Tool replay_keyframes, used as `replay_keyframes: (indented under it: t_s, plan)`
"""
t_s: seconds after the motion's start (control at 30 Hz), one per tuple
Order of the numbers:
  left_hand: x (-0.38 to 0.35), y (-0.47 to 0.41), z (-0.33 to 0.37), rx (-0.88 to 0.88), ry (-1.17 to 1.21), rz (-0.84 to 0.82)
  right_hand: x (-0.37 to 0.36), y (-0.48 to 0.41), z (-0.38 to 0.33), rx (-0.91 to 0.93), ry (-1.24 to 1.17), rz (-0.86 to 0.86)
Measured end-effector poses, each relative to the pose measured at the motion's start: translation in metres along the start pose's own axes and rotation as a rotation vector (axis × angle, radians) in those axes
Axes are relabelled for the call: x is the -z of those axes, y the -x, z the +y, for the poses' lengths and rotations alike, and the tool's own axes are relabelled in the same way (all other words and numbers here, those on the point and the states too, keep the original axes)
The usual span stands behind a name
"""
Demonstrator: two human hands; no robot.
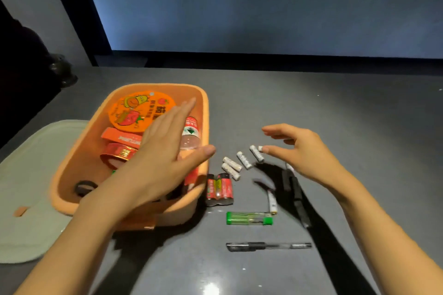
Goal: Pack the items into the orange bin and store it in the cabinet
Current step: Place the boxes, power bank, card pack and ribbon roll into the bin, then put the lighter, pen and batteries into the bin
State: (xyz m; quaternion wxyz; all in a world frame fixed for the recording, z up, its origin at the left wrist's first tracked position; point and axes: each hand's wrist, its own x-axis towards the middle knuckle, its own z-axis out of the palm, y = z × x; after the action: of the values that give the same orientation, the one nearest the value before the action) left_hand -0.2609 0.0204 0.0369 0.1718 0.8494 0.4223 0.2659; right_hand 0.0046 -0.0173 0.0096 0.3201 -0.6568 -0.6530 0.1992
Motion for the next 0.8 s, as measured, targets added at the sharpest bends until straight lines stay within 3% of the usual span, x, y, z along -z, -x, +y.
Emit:
replay_keyframes:
  t_s: [0.1, 0.3, 0.53, 0.8]
  plan:
    - [-0.037, -0.004, 0.033, -0.039, 0.031, -0.004, 0.013, 0.005, 0.033, 0.018, 0.025, -0.096]
    - [-0.090, 0.006, 0.057, 0.059, 0.001, -0.055, 0.024, 0.015, 0.083, 0.017, 0.045, -0.269]
    - [-0.118, 0.022, 0.027, 0.323, -0.150, -0.338, 0.017, 0.029, 0.105, 0.018, -0.057, -0.354]
    - [-0.126, 0.012, 0.018, 0.387, -0.294, -0.264, 0.013, 0.035, 0.109, 0.035, -0.107, -0.371]
